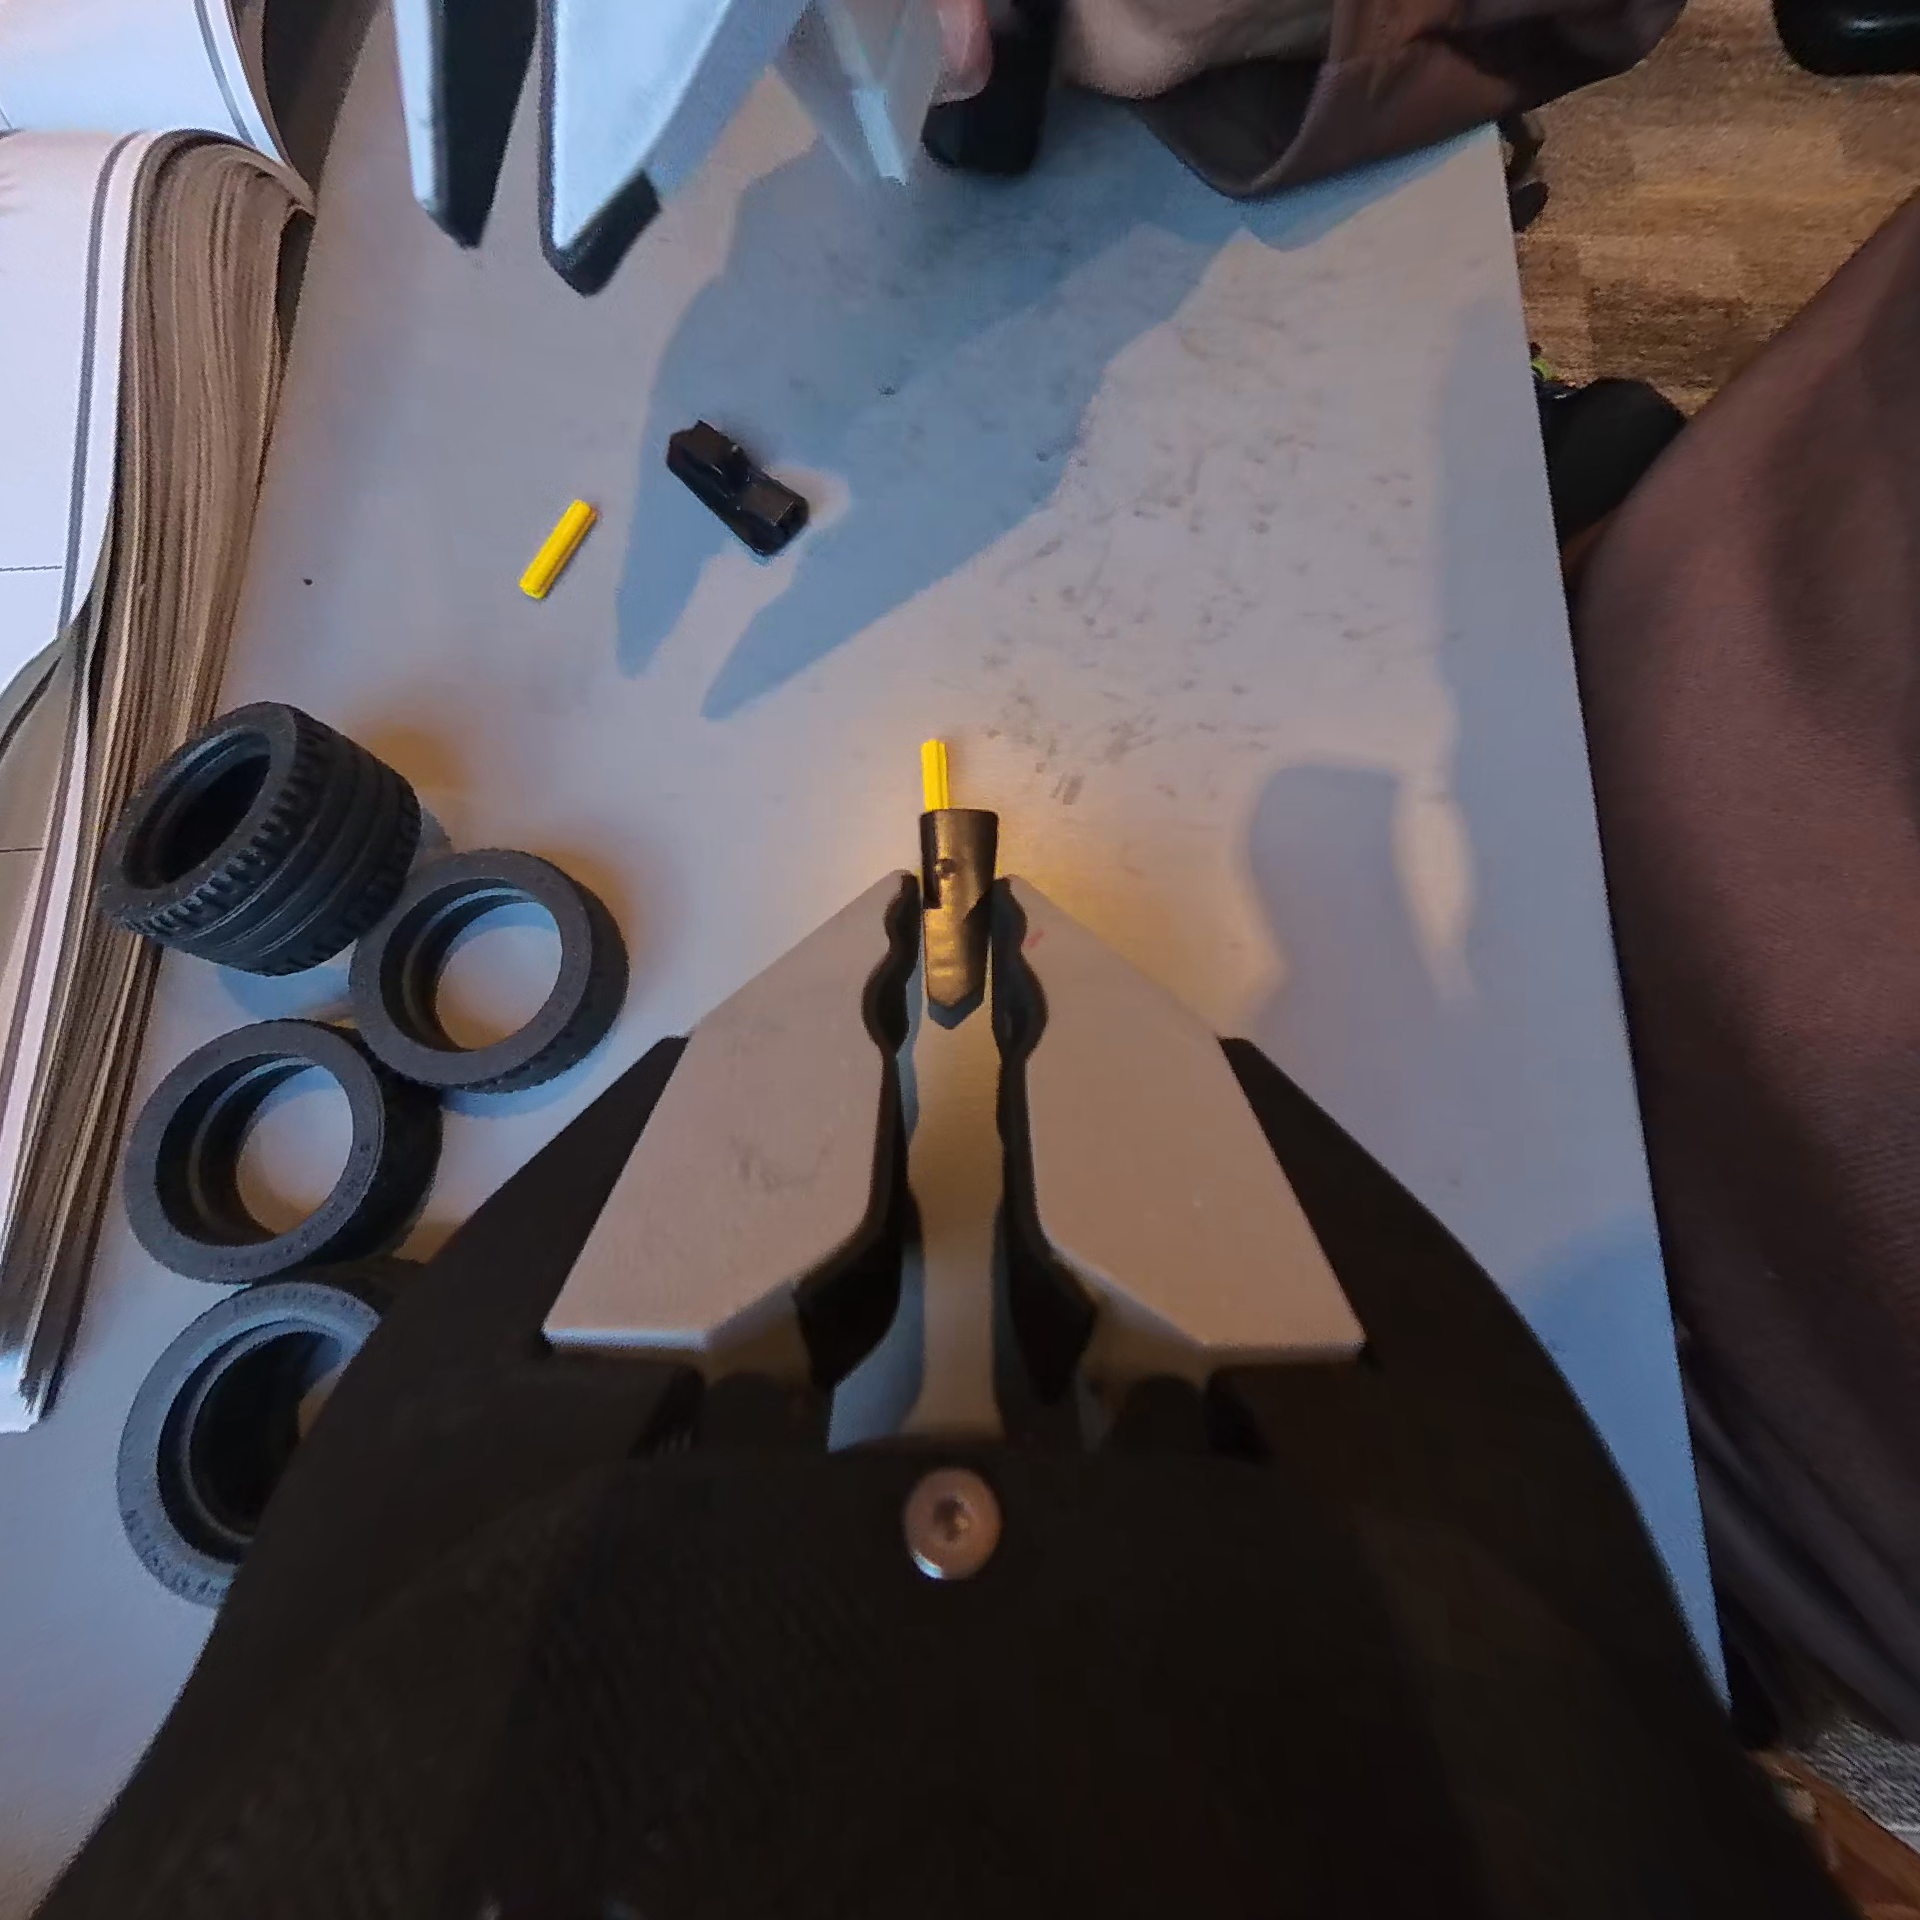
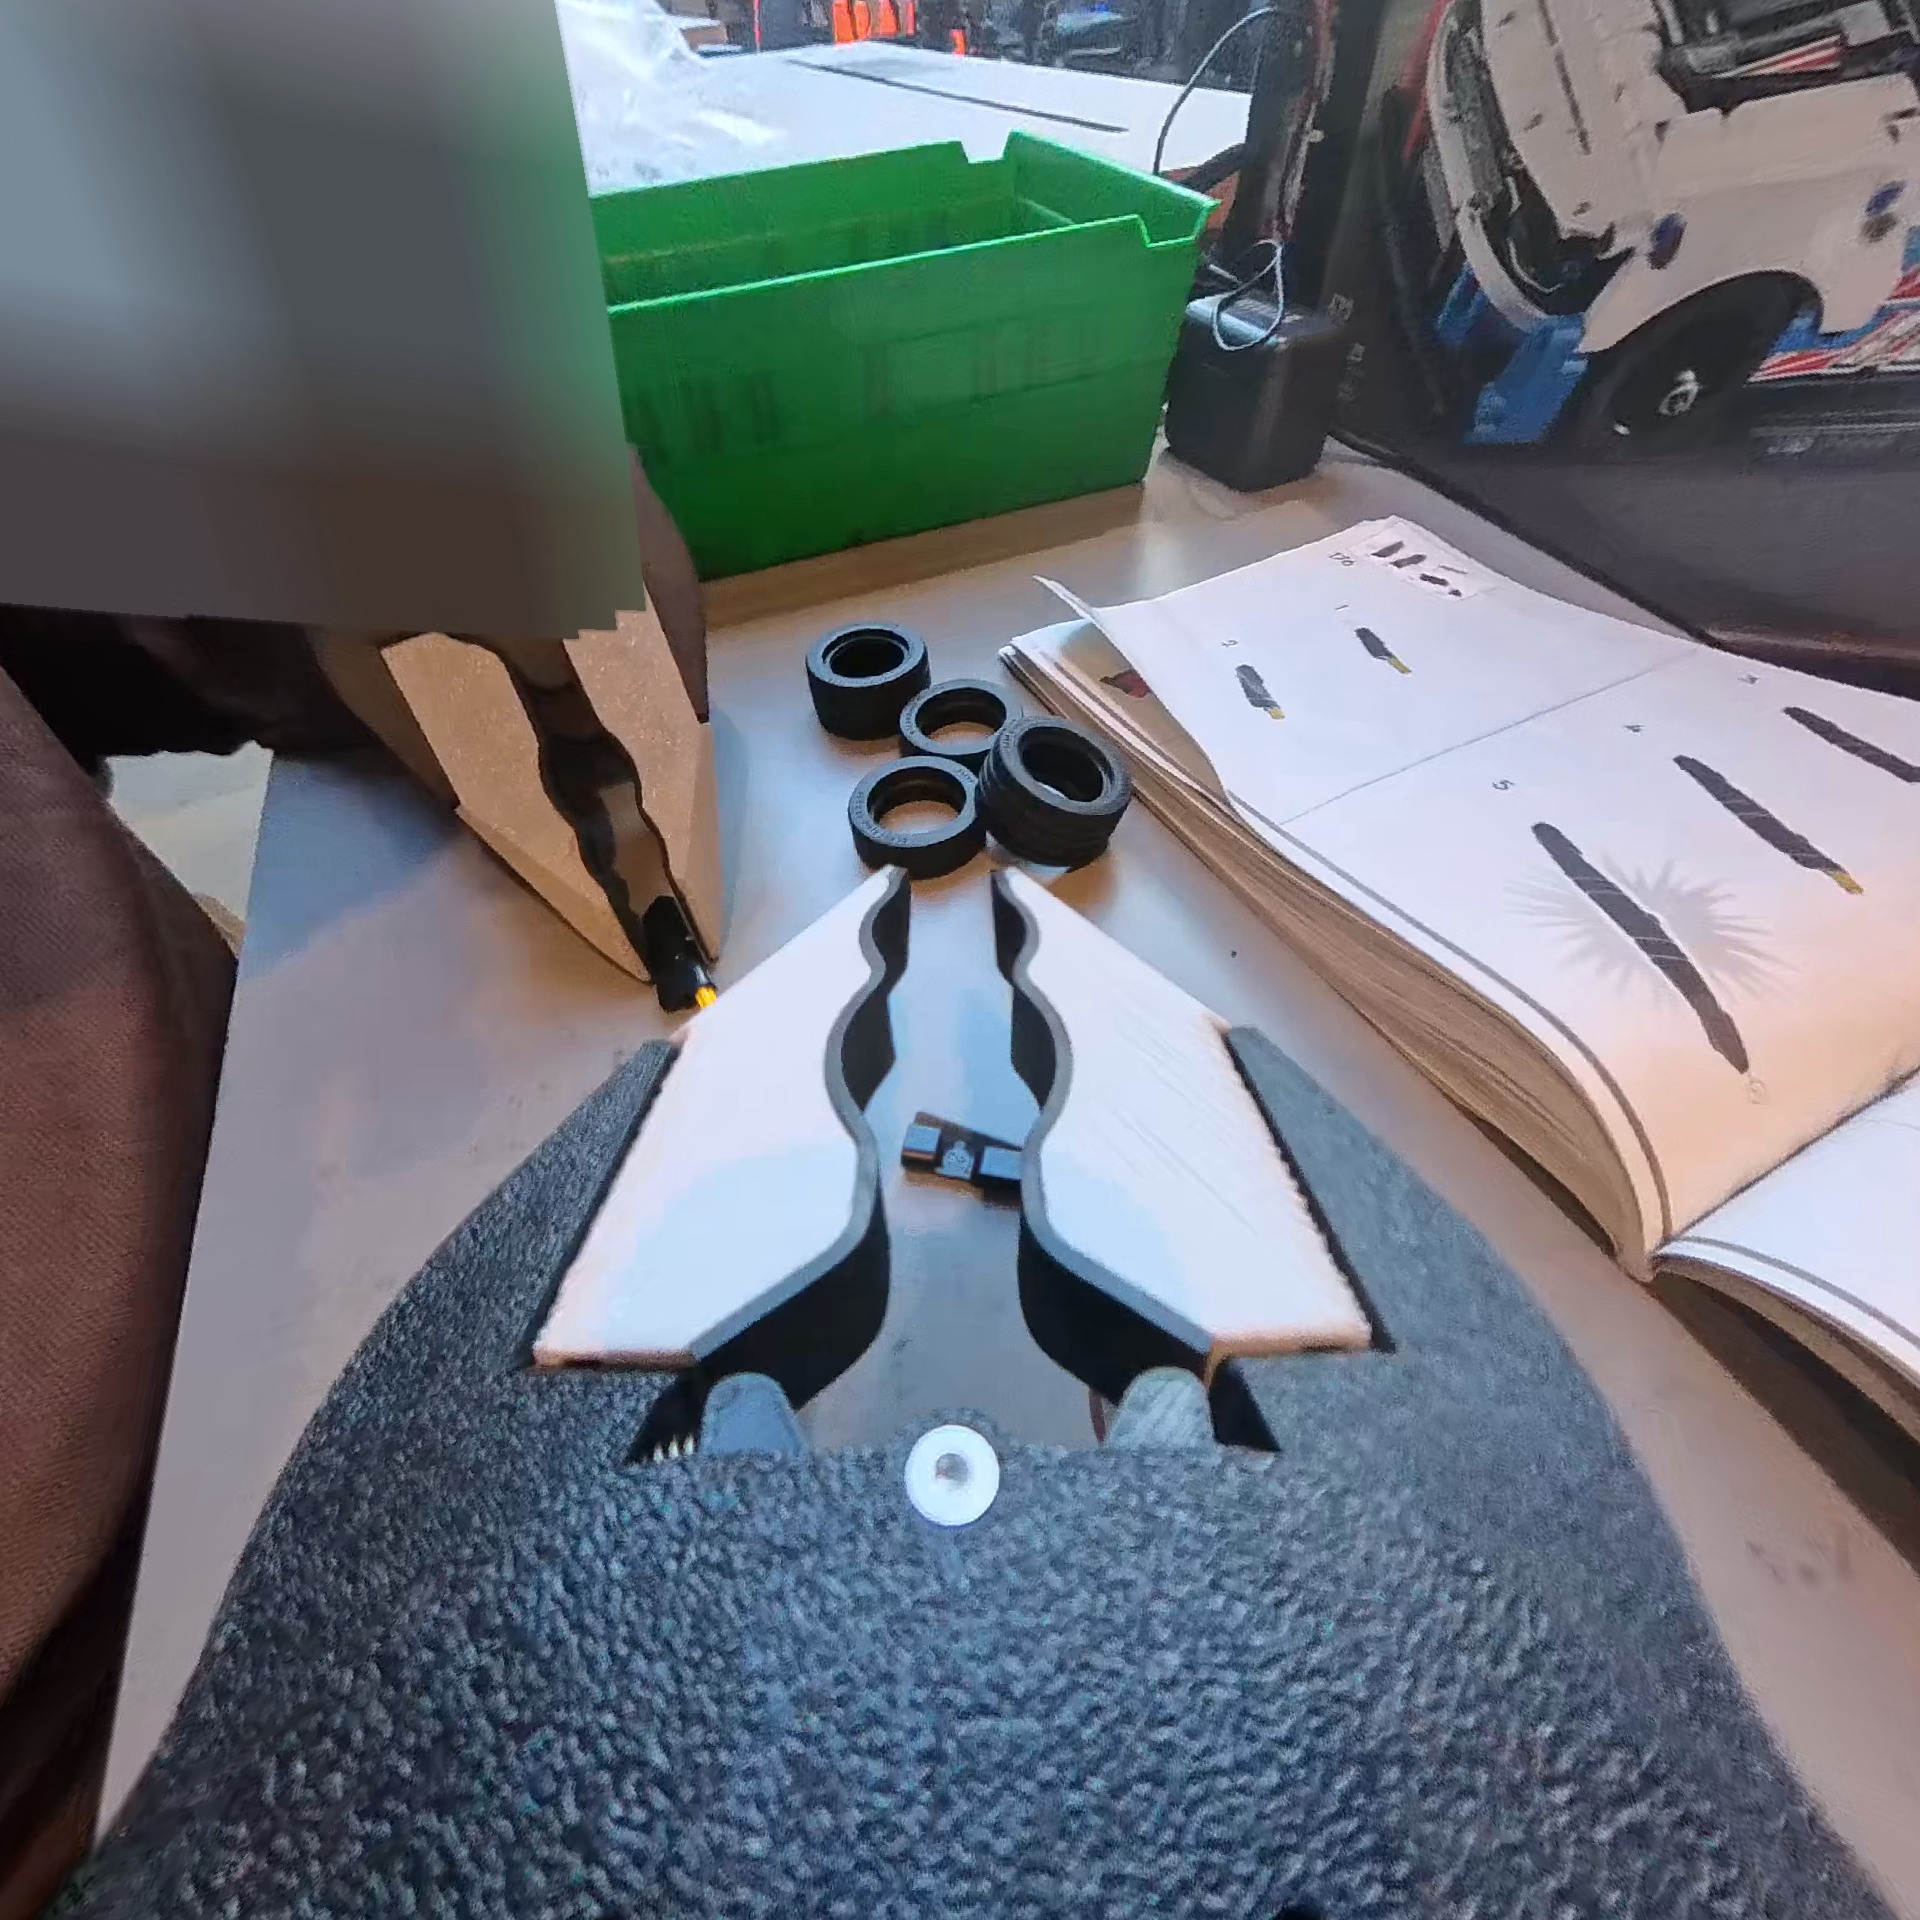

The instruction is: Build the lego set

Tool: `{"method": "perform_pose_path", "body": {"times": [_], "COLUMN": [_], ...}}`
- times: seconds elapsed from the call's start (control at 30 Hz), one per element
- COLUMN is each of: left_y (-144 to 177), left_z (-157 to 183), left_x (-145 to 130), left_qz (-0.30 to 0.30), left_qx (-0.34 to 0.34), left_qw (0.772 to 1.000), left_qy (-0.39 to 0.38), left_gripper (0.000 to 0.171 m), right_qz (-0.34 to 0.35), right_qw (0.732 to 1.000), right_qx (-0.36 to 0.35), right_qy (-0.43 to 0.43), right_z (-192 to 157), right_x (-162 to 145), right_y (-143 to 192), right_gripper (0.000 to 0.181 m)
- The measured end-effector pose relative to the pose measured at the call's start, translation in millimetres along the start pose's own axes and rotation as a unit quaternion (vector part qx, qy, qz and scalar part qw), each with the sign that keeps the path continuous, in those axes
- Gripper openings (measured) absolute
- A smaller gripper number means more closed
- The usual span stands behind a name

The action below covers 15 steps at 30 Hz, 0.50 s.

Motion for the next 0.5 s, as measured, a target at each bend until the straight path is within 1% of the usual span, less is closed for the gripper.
{"method": "perform_pose_path", "body": {"times": [0.23,0.37,0.43,0.5], "left_y": [0.4,0.4,0.5,0.9], "left_z": [-1.7,-1.5,-1.5,-1.9], "left_x": [-0.3,-0.3,-0.3,-0.5], "left_qz": [-0.001,-0.001,-0.002,-0.002], "left_qx": [0.011,0.013,0.014,0.016], "left_qw": [1.000,1.000,1.000,1.000], "left_qy": [0.003,0.001,0.001,0.002], "left_gripper": [0.017,0.017,0.018,0.020], "right_qz": [0.011,0.013,0.021,0.044], "right_qw": [1.000,1.000,1.000,0.998], "right_qx": [-0.004,-0.008,-0.020,-0.052], "right_qy": [-0.003,0.004,0.009,0.018], "right_z": [2.0,1.8,3.3,7.9], "right_x": [1.4,1.4,2.7,6.6], "right_y": [2.1,2.2,4.1,10.4], "right_gripper": [0.014,0.014,0.014,0.014]}}
Point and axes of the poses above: each gripper's, where its closed fingertips meet, y back along the fingers, x out of its top, z = x × y across the jaws, the point moved 7 cm from there along y, back along the fingers, and after that the axes turned 8 degrees about -y, right-handed, at the moved point
